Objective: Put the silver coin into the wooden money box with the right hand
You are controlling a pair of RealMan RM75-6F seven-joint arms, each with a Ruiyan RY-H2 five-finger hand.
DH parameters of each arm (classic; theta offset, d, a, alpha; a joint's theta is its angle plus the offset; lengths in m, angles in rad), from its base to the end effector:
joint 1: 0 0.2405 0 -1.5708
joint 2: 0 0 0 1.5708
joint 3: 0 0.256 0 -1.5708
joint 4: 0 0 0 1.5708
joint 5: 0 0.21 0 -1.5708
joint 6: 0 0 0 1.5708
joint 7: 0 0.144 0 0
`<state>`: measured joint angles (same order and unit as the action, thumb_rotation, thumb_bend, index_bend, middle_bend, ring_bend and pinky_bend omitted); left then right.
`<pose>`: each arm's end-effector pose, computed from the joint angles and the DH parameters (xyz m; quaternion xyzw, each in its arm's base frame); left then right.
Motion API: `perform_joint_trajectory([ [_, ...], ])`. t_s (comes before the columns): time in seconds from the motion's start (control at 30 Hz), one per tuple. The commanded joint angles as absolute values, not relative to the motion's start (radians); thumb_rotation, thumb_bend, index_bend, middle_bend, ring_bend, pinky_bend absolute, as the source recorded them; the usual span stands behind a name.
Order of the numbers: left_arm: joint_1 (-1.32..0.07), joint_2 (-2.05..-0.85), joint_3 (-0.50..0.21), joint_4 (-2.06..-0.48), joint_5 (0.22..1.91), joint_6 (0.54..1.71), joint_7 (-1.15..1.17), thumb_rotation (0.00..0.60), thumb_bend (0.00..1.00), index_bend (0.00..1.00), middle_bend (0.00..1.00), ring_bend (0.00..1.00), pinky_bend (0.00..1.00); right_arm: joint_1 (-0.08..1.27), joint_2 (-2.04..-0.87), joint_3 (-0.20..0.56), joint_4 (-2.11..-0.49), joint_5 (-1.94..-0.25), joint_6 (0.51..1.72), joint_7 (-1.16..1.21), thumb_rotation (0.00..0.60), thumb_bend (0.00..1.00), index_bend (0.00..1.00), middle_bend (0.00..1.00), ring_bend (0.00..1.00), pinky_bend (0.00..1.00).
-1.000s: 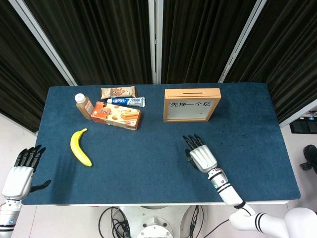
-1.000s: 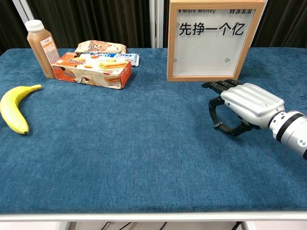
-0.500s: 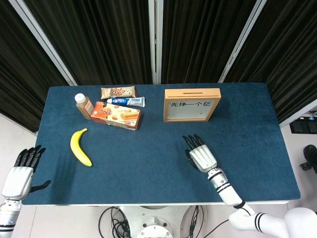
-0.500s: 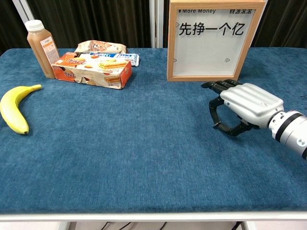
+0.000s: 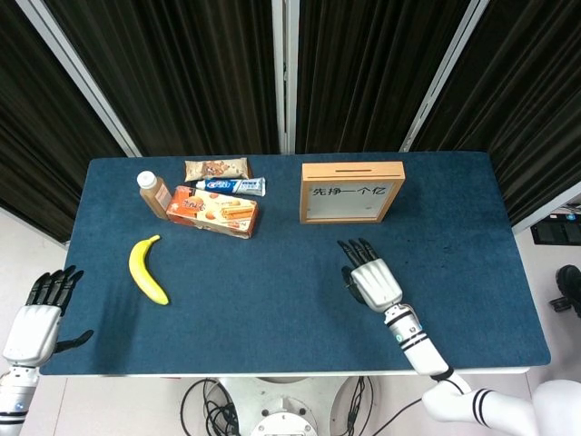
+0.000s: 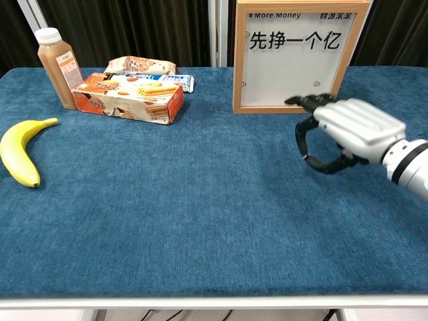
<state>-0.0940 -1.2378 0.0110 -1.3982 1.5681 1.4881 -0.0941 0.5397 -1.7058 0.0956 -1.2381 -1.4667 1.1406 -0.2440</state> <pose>-0.3355 0.1733 0.1288 -0.6250 -0.3873 -0.3842 0.5583 -0.1972 -0.2971 -0.0426 0.7451 -0.3105 0.3970 0.4368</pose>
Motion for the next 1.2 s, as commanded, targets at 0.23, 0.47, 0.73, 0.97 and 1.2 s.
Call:
perform_joint_trajectory([
  [0.23,-0.099,-1.237,0.010,-1.405,1.577,1.490,-0.091,0.600,0.12,0.03,0.00,0.00,0.00,0.568,-1.491,0.266,-1.546,-1.464,1.251,-0.248,0.600,0.37,0.68,0.06,0.00,0.00],
  [0.47,-0.100,-1.236,0.011,-1.406,1.578,1.489,-0.091,0.600,0.12,0.03,0.00,0.00,0.00,0.669,-1.462,0.413,-1.600,-1.337,1.200,-0.396,0.600,0.37,0.68,0.07,0.00,0.00],
  [0.73,-0.100,-1.234,0.011,-1.396,1.574,1.486,-0.110,0.600,0.12,0.03,0.00,0.00,0.00,0.820,-1.548,0.550,-1.514,-1.009,1.124,-0.578,0.600,0.38,0.70,0.08,0.00,0.00],
  [0.97,-0.098,-1.223,0.007,-1.387,1.562,1.484,-0.127,0.600,0.12,0.03,0.00,0.00,0.00,0.929,-1.606,0.589,-1.412,-0.857,1.143,-0.696,0.600,0.42,0.70,0.08,0.00,0.00],
  [1.2,-0.100,-1.222,0.009,-1.377,1.563,1.478,-0.159,0.600,0.12,0.03,0.00,0.00,0.00,0.962,-1.602,0.586,-1.382,-0.740,1.127,-0.726,0.600,0.42,0.71,0.08,0.00,0.00],
])
